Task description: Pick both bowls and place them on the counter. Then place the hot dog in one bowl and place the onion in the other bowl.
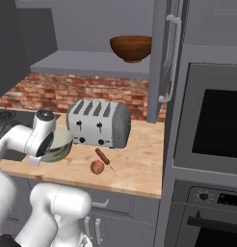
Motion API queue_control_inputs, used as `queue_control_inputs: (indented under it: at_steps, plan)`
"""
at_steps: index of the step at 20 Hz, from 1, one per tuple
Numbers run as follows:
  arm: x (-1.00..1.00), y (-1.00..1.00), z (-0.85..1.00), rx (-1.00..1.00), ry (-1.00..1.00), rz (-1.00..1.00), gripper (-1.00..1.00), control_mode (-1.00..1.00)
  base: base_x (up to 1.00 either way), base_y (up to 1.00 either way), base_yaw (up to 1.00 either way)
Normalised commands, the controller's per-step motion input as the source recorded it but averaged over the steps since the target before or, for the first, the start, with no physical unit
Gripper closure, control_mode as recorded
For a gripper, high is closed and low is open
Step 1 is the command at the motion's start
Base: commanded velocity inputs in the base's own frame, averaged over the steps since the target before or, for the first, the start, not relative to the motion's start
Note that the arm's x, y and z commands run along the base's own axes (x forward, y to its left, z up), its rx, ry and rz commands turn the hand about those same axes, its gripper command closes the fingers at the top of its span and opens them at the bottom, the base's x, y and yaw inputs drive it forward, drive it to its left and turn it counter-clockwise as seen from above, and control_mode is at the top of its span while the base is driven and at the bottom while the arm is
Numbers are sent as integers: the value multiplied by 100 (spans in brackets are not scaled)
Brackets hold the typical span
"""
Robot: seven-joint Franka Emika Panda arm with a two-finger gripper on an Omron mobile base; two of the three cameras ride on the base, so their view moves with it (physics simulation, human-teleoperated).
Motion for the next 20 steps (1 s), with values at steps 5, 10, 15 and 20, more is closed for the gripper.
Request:
queue_control_inputs:
  at_steps: [5,10,15,20]
  plan:
    - [40,17,-53,-6,5,0,100,-100,0,0,0]
    - [33,8,-39,0,7,3,100,-100,0,0,0]
    - [28,4,-34,0,3,5,100,-100,0,0,0]
    - [0,0,-43,0,0,8,100,-100,0,0,0]
